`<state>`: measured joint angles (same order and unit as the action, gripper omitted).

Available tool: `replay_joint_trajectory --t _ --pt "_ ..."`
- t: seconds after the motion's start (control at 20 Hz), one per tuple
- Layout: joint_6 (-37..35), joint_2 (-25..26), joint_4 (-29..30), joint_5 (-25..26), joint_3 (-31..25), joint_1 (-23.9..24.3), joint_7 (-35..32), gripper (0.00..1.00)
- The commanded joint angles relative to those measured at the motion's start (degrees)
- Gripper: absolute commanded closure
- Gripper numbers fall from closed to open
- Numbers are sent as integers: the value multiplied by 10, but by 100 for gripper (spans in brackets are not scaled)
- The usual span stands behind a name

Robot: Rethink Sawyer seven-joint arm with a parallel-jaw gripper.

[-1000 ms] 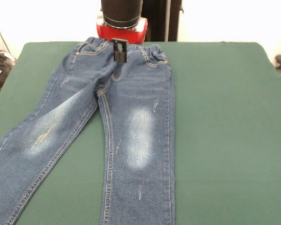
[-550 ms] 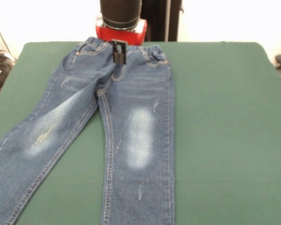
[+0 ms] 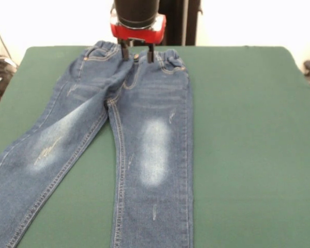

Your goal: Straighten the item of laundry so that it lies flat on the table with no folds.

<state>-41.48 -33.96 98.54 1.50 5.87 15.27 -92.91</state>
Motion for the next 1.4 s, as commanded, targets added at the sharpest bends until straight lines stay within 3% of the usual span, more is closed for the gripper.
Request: replay_joint_trajectory --t 0.05,0.85,1.15,1.4 --pt "-50 20 26 -26 -62 -15 -70 0" --pt "-18 3 106 -119 -105 9 -81 0" --pt "-20 -5 113 -111 -85 -25 -100 0" --pt "39 -17 146 -107 -77 -56 -121 0"
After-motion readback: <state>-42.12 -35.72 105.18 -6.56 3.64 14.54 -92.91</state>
